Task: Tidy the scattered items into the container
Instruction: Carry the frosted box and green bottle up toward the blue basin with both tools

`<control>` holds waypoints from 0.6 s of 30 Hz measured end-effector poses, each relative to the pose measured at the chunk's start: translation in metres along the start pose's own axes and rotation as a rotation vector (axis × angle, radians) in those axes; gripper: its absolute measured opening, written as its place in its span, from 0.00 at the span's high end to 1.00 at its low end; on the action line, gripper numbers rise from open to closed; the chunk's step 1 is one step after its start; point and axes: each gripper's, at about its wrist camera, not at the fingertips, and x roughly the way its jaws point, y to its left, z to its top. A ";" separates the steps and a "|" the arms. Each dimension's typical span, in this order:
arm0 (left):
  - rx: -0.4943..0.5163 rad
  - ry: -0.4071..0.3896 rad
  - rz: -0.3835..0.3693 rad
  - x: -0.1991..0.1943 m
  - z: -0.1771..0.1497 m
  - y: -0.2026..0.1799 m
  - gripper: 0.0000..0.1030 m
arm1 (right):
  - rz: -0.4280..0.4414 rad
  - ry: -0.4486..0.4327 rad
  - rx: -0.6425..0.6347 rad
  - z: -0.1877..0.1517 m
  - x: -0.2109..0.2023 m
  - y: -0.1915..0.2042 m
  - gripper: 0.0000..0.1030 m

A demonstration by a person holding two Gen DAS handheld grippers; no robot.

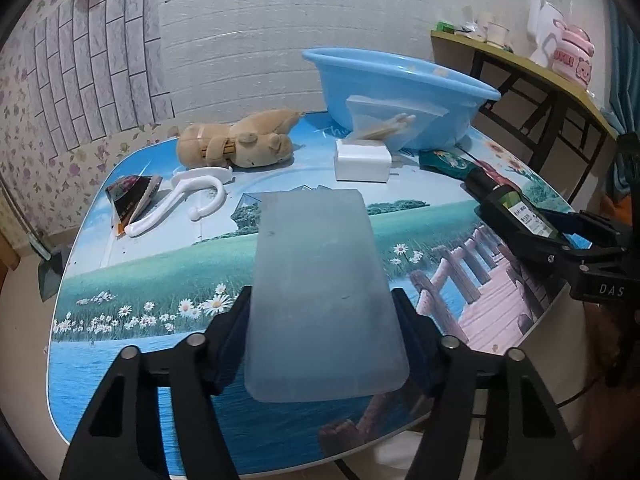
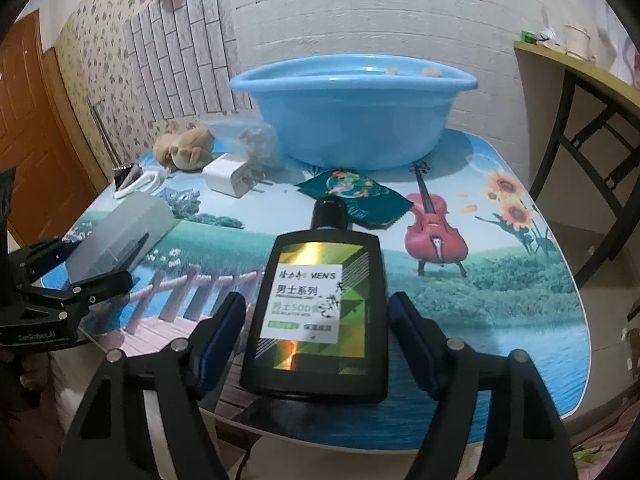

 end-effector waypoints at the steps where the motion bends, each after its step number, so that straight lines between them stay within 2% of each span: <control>1: -0.001 -0.001 -0.001 0.000 0.000 0.000 0.38 | 0.000 -0.002 -0.003 -0.001 0.000 0.001 0.28; 14: -0.001 -0.011 -0.004 0.001 0.000 0.000 0.41 | -0.060 0.004 -0.062 -0.001 0.006 0.011 0.29; 15: -0.001 -0.012 -0.006 0.000 0.000 0.000 0.41 | -0.061 0.003 -0.060 -0.001 0.006 0.011 0.32; 16: 0.000 -0.013 -0.011 0.000 0.000 0.000 0.41 | -0.071 -0.002 -0.052 0.000 0.005 0.010 0.40; 18: 0.000 -0.015 -0.018 0.000 -0.001 -0.001 0.41 | -0.058 -0.006 -0.036 0.000 0.004 0.008 0.40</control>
